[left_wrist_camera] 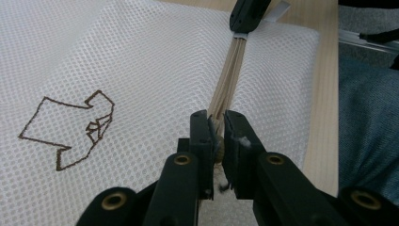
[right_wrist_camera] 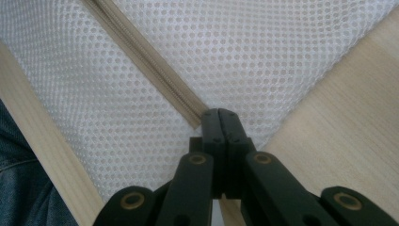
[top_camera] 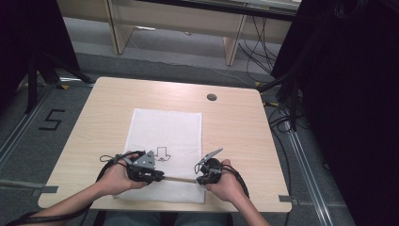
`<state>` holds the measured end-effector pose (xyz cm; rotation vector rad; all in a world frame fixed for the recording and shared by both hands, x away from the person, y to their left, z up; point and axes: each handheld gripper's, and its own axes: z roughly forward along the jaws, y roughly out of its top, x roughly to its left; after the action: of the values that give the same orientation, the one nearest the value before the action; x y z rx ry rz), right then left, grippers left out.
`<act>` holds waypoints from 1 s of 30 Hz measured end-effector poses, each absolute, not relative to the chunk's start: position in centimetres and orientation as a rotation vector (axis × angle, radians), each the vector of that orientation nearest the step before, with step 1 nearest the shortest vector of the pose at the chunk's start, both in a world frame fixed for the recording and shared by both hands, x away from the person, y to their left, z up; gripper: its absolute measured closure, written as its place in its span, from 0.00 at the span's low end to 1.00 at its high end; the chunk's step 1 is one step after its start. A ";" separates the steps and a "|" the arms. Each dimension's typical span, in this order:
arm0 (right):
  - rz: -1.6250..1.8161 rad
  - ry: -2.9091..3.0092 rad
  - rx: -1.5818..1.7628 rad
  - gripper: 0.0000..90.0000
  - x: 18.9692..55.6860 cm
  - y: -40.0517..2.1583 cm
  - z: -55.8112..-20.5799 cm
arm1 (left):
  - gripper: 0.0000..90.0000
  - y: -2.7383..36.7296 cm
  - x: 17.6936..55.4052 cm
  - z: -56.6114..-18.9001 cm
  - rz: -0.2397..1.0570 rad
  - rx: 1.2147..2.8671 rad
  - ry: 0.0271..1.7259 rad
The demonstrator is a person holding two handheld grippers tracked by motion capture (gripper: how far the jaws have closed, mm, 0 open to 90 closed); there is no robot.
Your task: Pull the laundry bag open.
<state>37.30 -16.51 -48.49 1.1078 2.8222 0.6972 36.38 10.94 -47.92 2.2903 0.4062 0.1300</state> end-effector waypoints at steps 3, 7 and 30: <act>0.697 2.822 1.109 1.00 37.3 -16.5 -48.5 | 0.91 11.0 36.3 -47.9 0.122 2.283 0.408; 0.696 2.822 1.109 1.00 37.3 -16.5 -48.5 | 0.91 11.0 36.3 -47.9 0.120 2.283 0.408; 0.696 2.821 1.108 1.00 37.3 -16.5 -48.5 | 0.91 12.2 36.1 -47.7 0.125 2.274 0.430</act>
<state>37.29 -16.50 -48.49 1.1075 2.8213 0.6958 36.13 12.18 -47.72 2.2745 0.4298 0.1254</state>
